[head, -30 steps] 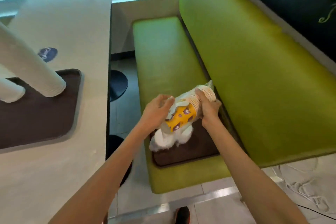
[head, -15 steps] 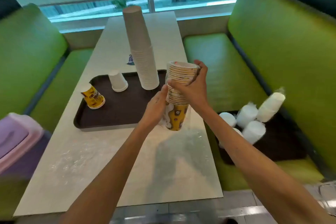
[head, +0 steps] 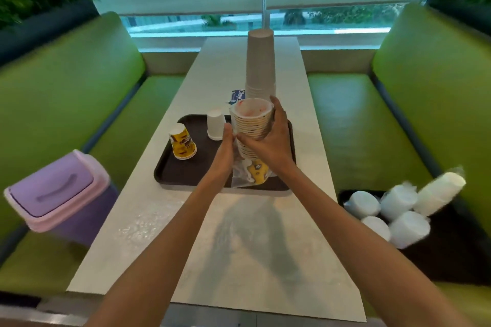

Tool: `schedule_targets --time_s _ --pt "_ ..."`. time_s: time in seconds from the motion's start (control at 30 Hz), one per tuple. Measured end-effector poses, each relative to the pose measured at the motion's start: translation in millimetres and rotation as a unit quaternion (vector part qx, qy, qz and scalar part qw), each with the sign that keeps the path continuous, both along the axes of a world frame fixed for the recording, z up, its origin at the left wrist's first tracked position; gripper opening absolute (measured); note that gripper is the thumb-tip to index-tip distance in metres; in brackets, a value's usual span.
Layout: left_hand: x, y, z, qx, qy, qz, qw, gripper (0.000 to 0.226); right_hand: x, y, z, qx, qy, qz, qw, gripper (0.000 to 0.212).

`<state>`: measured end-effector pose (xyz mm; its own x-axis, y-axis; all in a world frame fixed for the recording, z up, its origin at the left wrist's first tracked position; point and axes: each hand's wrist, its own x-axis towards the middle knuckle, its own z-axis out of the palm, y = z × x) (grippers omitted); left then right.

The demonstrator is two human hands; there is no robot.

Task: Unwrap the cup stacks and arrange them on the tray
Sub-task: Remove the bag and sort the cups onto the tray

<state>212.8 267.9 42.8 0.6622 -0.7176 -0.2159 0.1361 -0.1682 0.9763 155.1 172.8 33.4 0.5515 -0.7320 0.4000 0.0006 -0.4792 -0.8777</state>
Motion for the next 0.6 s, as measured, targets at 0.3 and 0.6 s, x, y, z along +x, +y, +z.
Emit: schedule_targets --time_s 0.3,0.6 --pt "31.2 0.8 -11.8 -0.039 0.008 0.001 0.999 0.062 35.1 10.1 -24.7 0.005 -0.012 -0.009 1.000 0.088" --pt "72.3 6.8 -35.5 -0.051 0.008 0.016 0.999 0.081 71.3 23.0 -47.6 0.034 -0.002 0.002 0.999 0.086"
